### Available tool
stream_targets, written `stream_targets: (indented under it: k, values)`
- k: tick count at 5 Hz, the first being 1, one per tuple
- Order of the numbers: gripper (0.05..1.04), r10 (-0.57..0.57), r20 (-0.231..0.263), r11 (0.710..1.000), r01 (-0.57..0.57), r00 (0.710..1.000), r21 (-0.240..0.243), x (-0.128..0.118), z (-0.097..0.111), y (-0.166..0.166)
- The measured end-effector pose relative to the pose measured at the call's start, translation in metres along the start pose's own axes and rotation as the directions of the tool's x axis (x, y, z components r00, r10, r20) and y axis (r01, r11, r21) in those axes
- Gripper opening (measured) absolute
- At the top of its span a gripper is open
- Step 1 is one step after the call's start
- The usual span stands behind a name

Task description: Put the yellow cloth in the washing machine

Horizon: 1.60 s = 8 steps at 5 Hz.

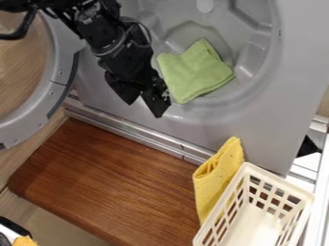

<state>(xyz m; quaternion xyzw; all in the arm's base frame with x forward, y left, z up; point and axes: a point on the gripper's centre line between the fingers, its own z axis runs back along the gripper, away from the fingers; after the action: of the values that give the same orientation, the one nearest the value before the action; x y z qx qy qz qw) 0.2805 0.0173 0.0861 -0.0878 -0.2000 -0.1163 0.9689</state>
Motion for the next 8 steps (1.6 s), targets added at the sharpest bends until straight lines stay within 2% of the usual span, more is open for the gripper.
stream_targets:
  k: [1, 2, 4, 5, 6, 7, 8]
  values:
    - [1.001, 0.010, -0.021, 1.000, -0.010, 1.000, -0.014, -0.004, -0.006, -0.001]
    - [1.001, -0.031, -0.034, 0.998, 0.029, 0.999, -0.052, -0.003, -0.022, -0.019]
    - [1.001, -0.111, -0.036, 0.979, 0.103, 0.993, -0.174, -0.009, -0.062, -0.057]
    - [1.001, -0.151, -0.053, 0.966, 0.136, 0.987, -0.220, -0.017, -0.086, -0.073]
    - [1.001, -0.201, -0.095, 0.952, 0.171, 0.975, -0.252, -0.025, -0.105, -0.084]
    - [0.948, -0.206, -0.116, 0.953, 0.173, 0.972, -0.249, -0.027, -0.113, -0.085]
    - [0.662, -0.209, -0.114, 0.956, 0.178, 0.971, -0.233, -0.026, -0.114, -0.083]
